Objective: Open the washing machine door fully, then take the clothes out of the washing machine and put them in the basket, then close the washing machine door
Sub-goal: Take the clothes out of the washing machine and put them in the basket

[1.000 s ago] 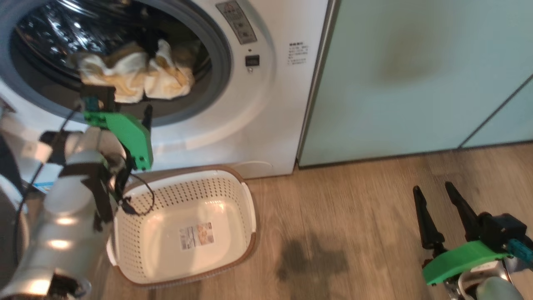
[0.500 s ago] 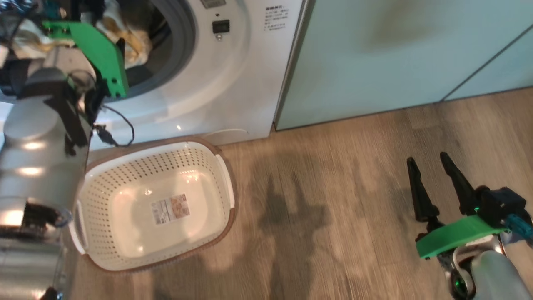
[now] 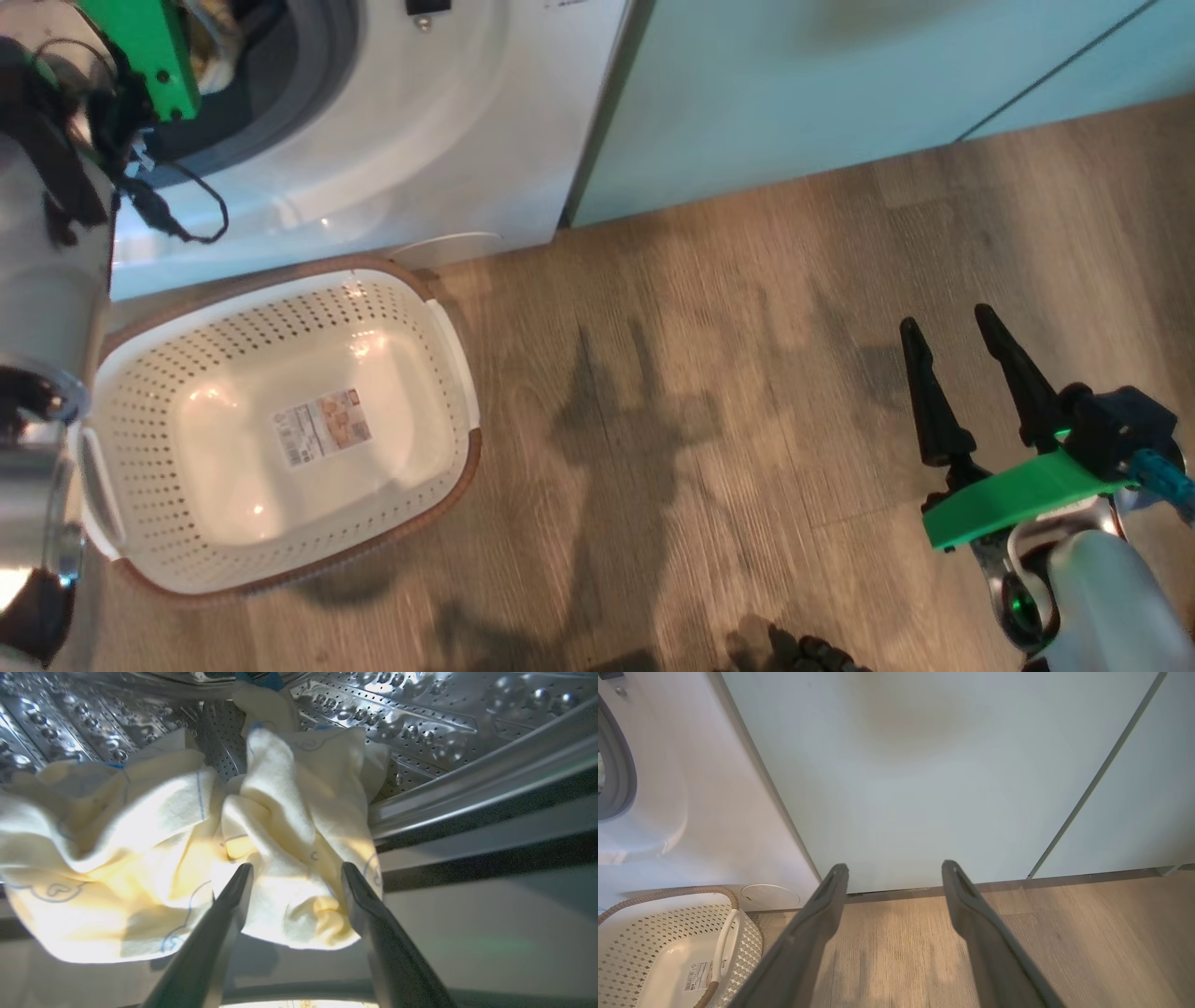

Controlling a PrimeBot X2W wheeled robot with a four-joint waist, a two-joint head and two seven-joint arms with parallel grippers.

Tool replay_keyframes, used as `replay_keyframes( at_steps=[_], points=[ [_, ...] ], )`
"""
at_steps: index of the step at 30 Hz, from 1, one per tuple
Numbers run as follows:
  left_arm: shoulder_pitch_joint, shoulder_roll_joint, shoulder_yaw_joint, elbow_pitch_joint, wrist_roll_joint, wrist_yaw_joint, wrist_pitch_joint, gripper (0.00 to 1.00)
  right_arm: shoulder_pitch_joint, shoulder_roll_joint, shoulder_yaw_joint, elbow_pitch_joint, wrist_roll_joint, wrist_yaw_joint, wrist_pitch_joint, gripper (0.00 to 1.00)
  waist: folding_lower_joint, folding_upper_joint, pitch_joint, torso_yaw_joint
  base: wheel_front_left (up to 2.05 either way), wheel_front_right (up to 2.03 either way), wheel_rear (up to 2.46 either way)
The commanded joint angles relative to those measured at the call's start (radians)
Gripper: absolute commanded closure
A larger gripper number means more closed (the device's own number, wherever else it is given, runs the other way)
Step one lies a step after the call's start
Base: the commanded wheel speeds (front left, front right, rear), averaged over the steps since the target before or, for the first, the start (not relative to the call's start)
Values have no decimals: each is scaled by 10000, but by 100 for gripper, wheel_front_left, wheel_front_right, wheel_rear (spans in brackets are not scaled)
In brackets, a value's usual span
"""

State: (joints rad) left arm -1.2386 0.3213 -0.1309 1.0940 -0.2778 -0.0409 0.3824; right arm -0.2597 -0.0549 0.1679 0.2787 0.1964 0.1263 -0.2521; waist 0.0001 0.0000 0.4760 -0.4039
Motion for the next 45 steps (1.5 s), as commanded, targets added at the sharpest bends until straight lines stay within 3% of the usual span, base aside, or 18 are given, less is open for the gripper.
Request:
replay_keyframes(
  at_steps=[1,12,22,23,24,34,45],
  points=[
    [-599,507,205,-113,-182,-5,99,0,-285,29,181,-284,89,44,-97,0,-1,0,170,-132,0,0,0],
    [-1336,661,121,731,-286,29,467,0,-470,41,306,-303,67,44,-97,0,-1,0,624,-356,0,0,0],
    [-1233,623,-95,1432,-235,417,655,0,-579,45,322,-248,46,44,-97,0,-1,0,782,-378,0,0,0],
    [-1233,640,-107,1461,-242,415,641,44,-593,45,320,-254,49,44,-97,0,-1,0,801,-374,0,0,0],
    [-1235,643,-113,1487,-254,427,616,100,-608,45,321,-257,52,44,-97,0,-1,0,817,-368,0,0,0],
    [-1111,313,13,1554,-657,101,-171,100,-555,29,161,-197,-26,44,-97,0,-1,0,633,-67,0,0,0],
    [-61,-320,87,1118,-1292,-768,-2547,100,-167,-191,-146,-143,-66,44,-97,0,-1,0,-470,726,0,0,0]
  ],
)
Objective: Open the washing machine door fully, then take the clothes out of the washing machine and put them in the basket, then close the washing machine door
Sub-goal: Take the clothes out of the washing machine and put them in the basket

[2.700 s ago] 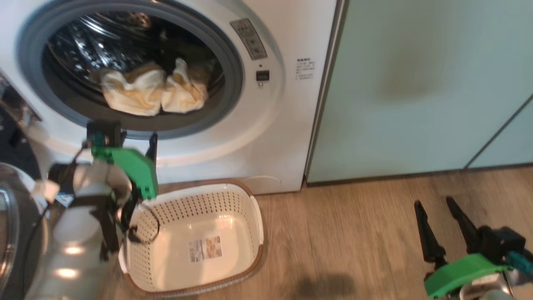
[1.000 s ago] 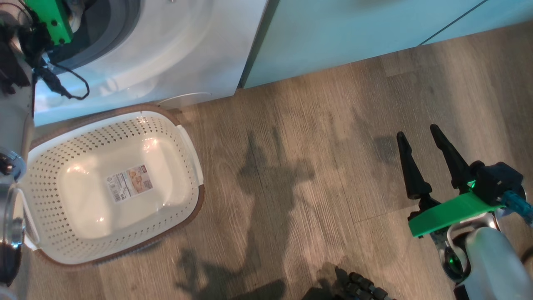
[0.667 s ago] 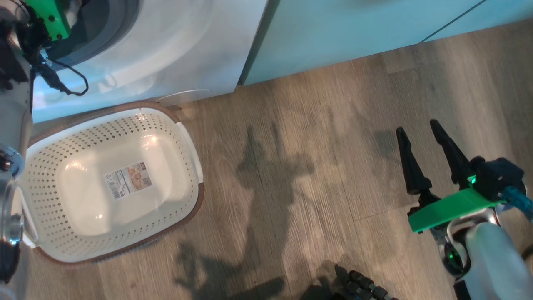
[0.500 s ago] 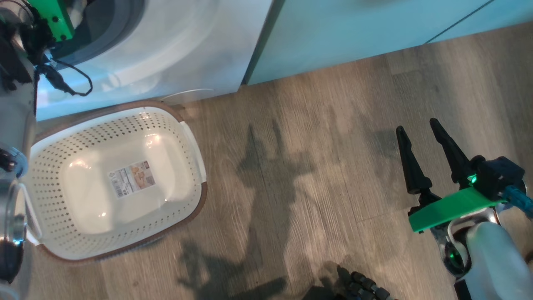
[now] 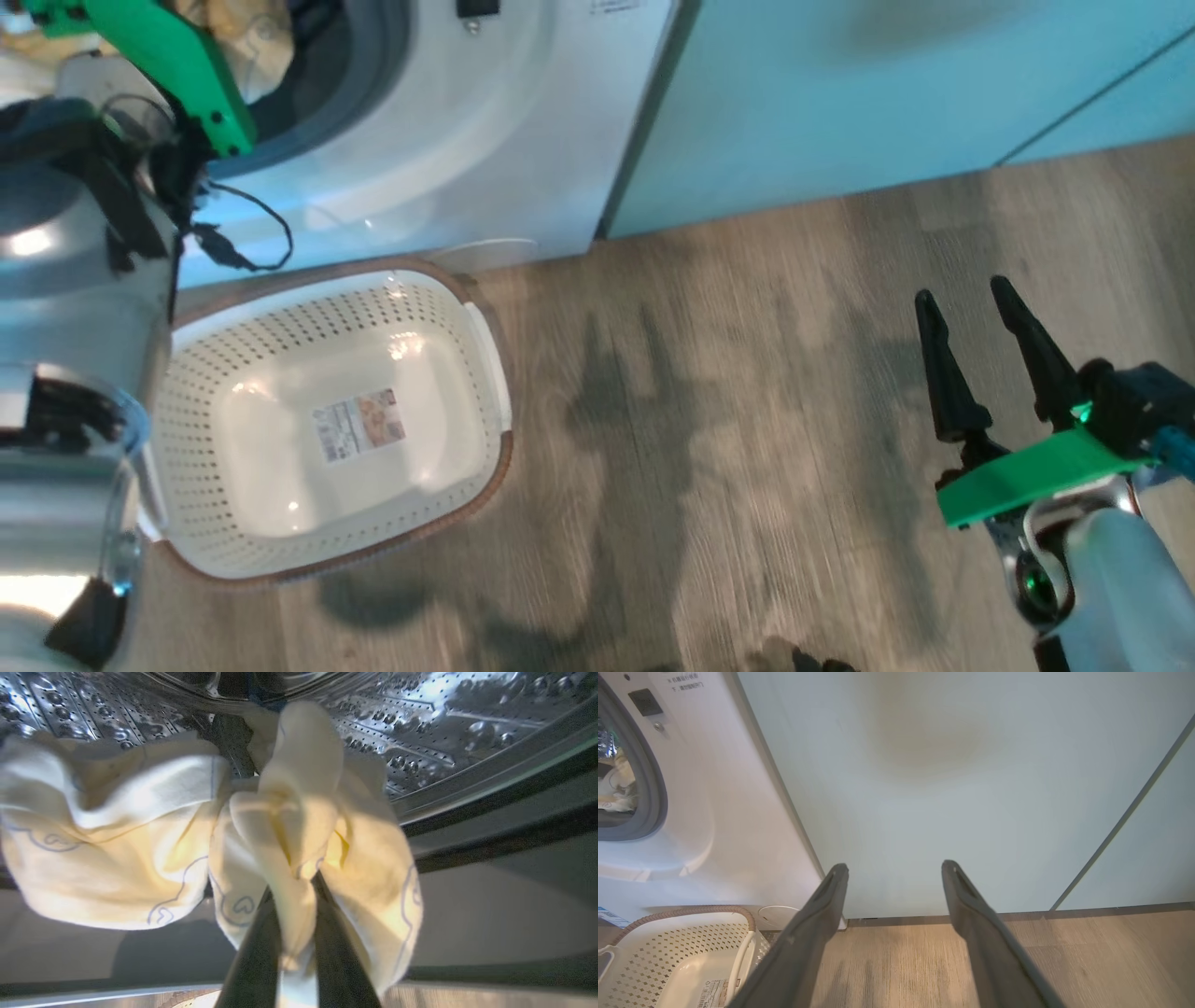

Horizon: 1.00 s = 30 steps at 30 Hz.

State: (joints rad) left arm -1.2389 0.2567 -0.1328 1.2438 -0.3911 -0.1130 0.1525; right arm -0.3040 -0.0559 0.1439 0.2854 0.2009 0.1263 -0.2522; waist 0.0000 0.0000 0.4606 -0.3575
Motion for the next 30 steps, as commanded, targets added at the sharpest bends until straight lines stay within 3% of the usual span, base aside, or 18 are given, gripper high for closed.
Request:
replay_keyframes(
  at_steps=[1,12,26,30],
  points=[
    [34,286,99,-436,-235,-88,-400,100,323,-199,86,-208,-118,44,-95,0,0,0,-423,339,0,0,0],
    [1511,-349,-709,-2157,-1399,-173,-1334,100,897,-492,-45,-123,-147,44,-95,0,0,0,-1577,1069,0,0,0],
    [4992,130,-1836,-6010,-2948,-162,-1325,100,1891,-819,-242,-54,-161,44,-95,0,0,0,-2984,2026,0,0,0],
    [6080,171,-2001,-6893,-2992,110,-998,100,2063,-875,-208,-39,-156,44,-95,0,0,0,-3228,2240,0,0,0]
  ],
)
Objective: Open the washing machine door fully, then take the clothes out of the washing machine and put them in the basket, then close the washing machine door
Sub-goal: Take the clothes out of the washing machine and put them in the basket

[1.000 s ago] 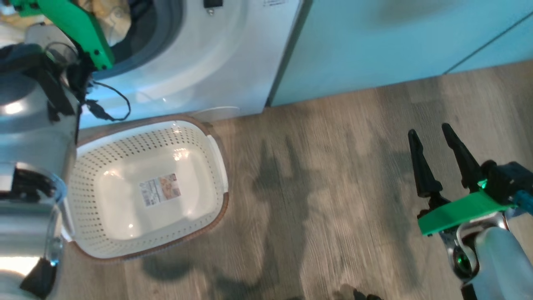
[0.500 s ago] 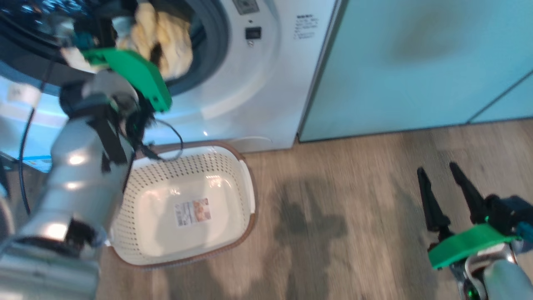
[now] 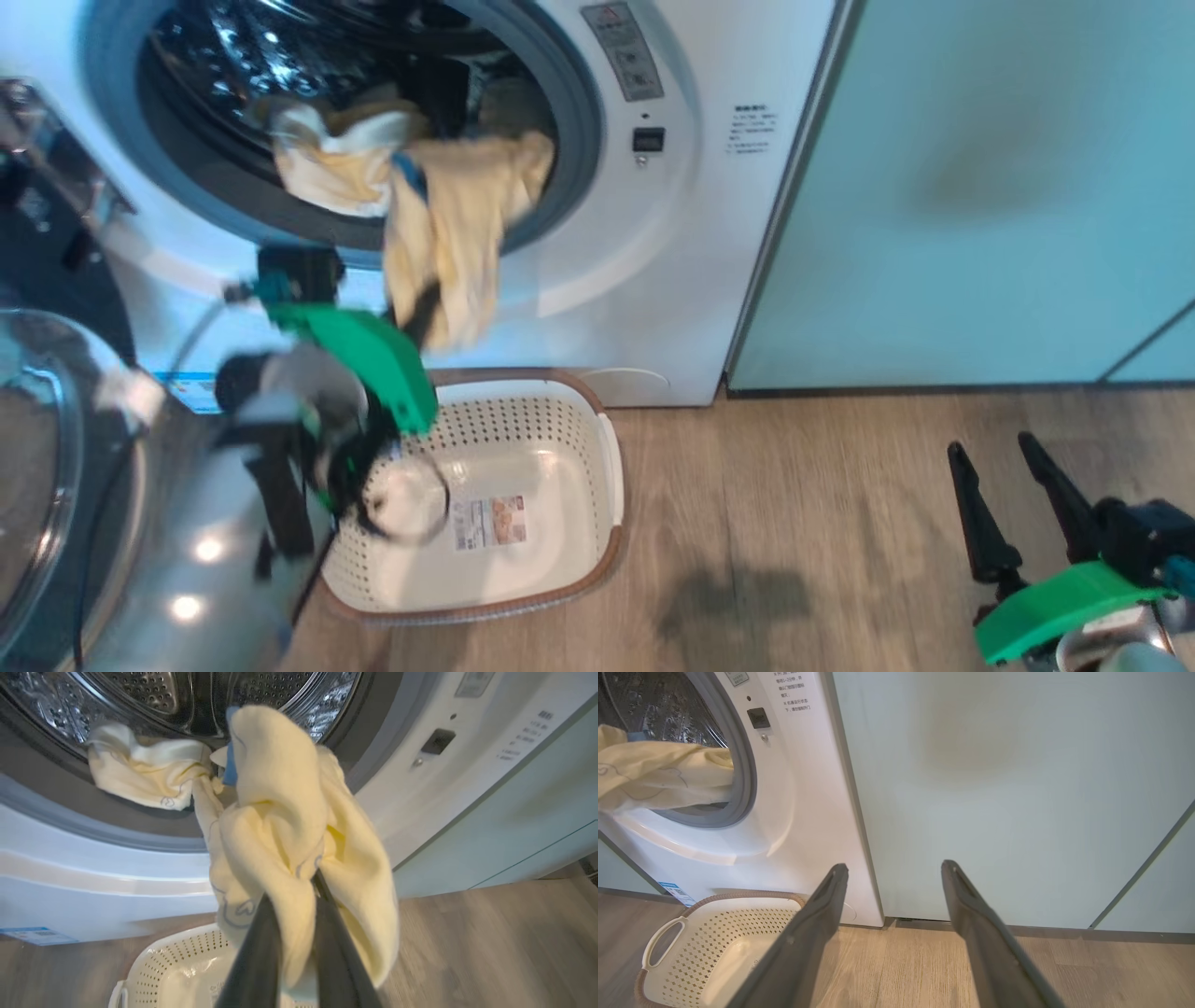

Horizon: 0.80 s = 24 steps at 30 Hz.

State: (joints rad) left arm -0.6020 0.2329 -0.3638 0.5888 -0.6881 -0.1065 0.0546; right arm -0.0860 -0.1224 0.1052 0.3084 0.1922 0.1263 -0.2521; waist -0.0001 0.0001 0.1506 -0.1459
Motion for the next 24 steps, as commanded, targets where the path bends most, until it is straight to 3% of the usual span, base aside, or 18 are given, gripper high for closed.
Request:
replay_keyframes(
  at_steps=[1,11,17,24],
  points=[
    [-1,446,250,-562,28,155,28,100,-92,-214,195,-266,-68,44,-97,0,1,-1,-179,156,0,0,0],
    [2386,420,-269,-2162,93,948,553,100,-35,-241,219,-315,-32,44,-97,0,1,-1,-205,450,0,0,0],
    [2928,681,-786,-1791,485,1314,1244,100,-181,-281,360,-289,-12,44,-97,0,1,-1,-71,386,0,0,0],
    [3199,661,-1056,-1088,449,1369,1712,100,-266,-313,373,-246,0,44,-97,0,1,-1,87,173,0,0,0]
  ],
)
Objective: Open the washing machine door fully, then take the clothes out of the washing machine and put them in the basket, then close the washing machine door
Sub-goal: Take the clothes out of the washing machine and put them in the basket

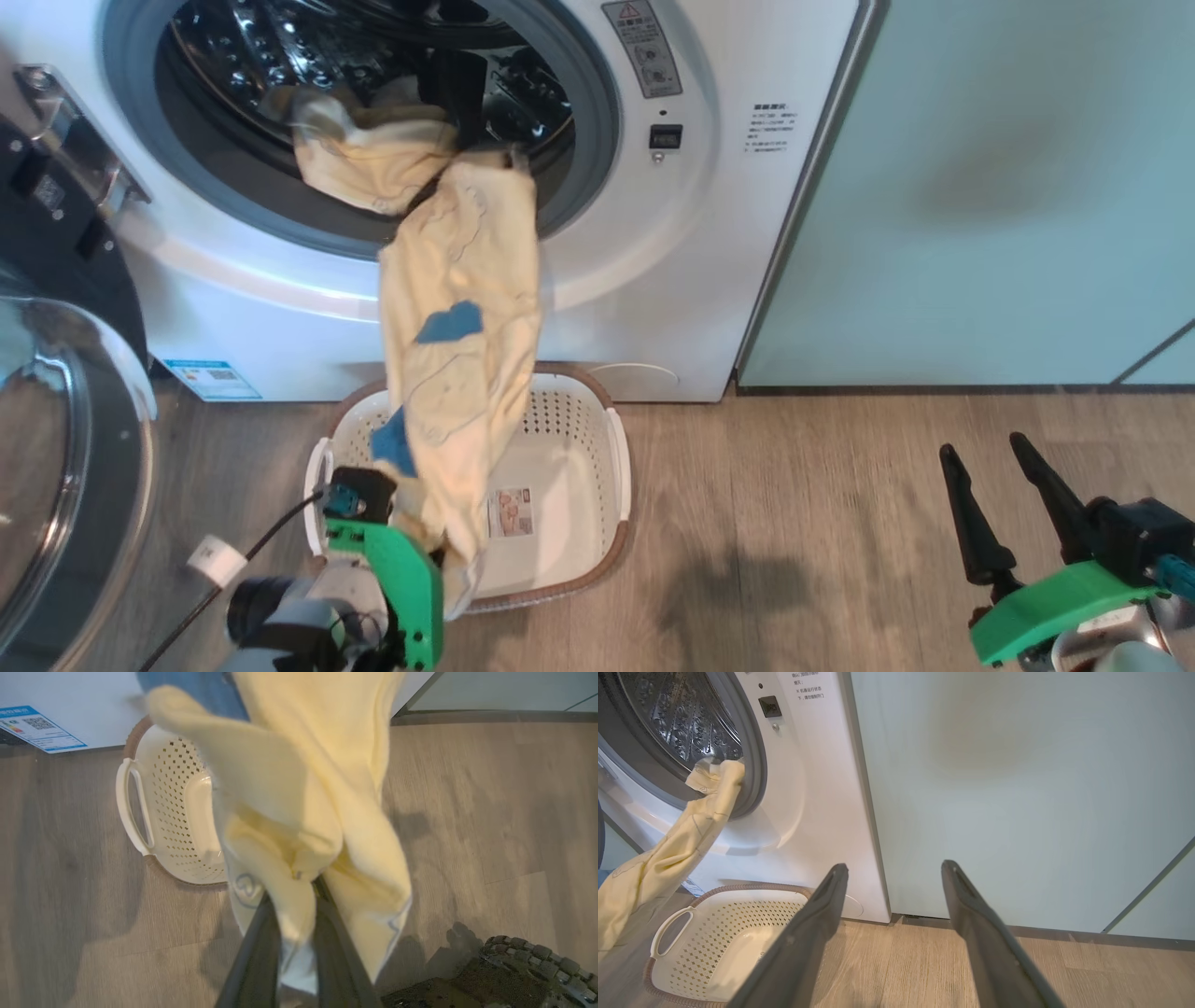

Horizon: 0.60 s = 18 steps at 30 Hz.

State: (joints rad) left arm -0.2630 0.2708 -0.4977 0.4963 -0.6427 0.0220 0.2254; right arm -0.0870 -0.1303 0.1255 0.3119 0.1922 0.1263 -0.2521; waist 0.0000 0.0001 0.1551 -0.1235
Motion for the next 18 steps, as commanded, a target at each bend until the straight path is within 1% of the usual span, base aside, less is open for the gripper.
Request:
replay_keyframes(
  at_steps=[1,5,8,11,16,18],
  points=[
    [-215,291,241,-17,48,112,8,100,-277,-232,184,-287,2,44,-97,0,0,-1,99,-97,0,0,0],
    [-487,108,210,695,9,63,-71,100,-402,-234,184,-323,14,44,-97,0,0,-1,356,-235,0,0,0],
    [-858,28,122,1451,52,-41,-29,100,-538,-220,203,-353,13,44,-97,0,0,-1,597,-360,0,0,0],
    [-1348,-71,83,2292,144,-109,-215,100,-703,-204,241,-372,14,44,-97,0,0,-1,846,-518,0,0,0],
    [-2296,-282,82,3873,221,-359,-760,100,-1004,-151,291,-405,23,44,-97,0,0,-1,1317,-826,0,0,0],
    [-2665,-363,4,4552,282,-496,-829,100,-1121,-123,321,-430,19,44,-97,0,0,-1,1535,-950,0,0,0]
  ],
)
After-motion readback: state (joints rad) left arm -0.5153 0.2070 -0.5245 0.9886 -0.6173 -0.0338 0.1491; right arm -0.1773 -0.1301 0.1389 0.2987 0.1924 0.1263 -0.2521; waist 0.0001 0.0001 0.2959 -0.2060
